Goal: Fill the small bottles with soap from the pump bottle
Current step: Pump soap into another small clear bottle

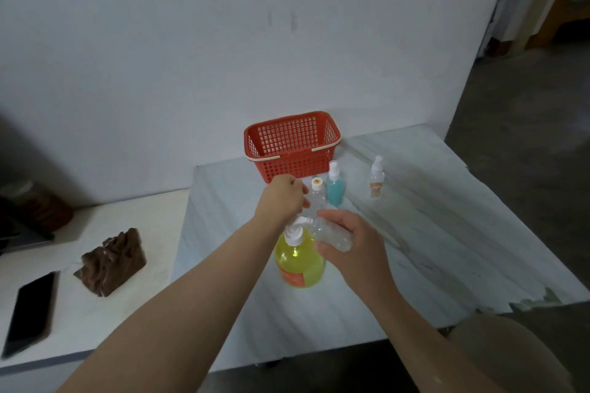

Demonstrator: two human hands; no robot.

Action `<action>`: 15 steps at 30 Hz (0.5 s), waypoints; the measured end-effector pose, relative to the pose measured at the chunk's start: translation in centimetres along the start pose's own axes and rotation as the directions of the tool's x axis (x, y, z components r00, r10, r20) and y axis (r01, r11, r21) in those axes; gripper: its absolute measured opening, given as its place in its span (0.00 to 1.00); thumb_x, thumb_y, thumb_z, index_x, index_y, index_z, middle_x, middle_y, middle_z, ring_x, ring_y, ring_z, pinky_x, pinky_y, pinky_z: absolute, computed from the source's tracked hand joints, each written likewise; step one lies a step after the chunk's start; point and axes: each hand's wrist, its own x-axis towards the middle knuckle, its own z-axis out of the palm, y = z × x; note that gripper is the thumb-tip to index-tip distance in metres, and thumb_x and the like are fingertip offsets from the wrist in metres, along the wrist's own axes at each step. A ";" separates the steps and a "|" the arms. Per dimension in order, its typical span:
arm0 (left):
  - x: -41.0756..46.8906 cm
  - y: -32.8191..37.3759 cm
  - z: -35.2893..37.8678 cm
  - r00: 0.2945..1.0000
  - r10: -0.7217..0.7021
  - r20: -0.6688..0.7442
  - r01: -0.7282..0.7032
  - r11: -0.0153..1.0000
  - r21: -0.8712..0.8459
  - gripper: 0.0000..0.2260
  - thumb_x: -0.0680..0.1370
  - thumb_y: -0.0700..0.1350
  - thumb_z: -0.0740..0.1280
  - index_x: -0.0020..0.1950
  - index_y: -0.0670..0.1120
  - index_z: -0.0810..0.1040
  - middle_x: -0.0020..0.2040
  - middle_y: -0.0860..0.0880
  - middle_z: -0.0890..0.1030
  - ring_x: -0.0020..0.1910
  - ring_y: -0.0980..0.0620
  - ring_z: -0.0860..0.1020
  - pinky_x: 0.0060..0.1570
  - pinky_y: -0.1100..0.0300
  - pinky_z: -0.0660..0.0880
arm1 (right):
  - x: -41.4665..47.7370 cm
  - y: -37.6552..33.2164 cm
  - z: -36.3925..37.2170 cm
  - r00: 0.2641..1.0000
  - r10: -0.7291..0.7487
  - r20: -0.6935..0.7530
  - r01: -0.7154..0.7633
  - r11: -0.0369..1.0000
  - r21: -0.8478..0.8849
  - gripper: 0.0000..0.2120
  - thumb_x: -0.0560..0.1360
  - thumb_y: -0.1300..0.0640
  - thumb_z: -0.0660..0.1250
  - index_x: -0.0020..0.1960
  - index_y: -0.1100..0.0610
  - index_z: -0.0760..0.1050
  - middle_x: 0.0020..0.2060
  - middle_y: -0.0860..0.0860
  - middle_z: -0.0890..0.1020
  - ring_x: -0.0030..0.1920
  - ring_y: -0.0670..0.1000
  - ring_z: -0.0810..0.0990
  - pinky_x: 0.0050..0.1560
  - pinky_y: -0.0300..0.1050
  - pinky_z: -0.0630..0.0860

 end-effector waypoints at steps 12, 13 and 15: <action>0.9 -1.8 1.7 0.986 0.025 -0.163 0.004 0.985 0.170 0.12 0.77 0.40 0.52 0.44 0.49 0.74 0.36 0.50 0.82 0.42 0.49 0.81 0.50 0.48 0.78 | 0.3 0.6 -0.1 0.997 0.051 0.065 -0.058 0.992 0.109 0.21 0.66 0.61 0.75 0.56 0.45 0.78 0.51 0.40 0.80 0.54 0.40 0.76 0.54 0.34 0.73; 0.9 -1.9 1.8 0.989 0.011 -0.150 0.013 0.987 0.160 0.12 0.76 0.39 0.52 0.43 0.49 0.74 0.35 0.49 0.82 0.42 0.49 0.81 0.50 0.48 0.78 | 0.3 0.7 -0.1 0.996 0.054 0.073 -0.063 0.990 0.123 0.21 0.66 0.61 0.75 0.55 0.44 0.78 0.51 0.40 0.80 0.54 0.40 0.77 0.54 0.34 0.73; 1.1 -2.0 1.8 0.990 0.007 -0.141 0.016 0.987 0.160 0.13 0.75 0.39 0.52 0.41 0.51 0.73 0.35 0.49 0.82 0.41 0.49 0.81 0.50 0.48 0.78 | 0.4 1.1 0.0 0.996 0.046 0.077 -0.057 0.988 0.145 0.22 0.66 0.62 0.75 0.54 0.43 0.78 0.51 0.41 0.81 0.54 0.41 0.77 0.54 0.35 0.73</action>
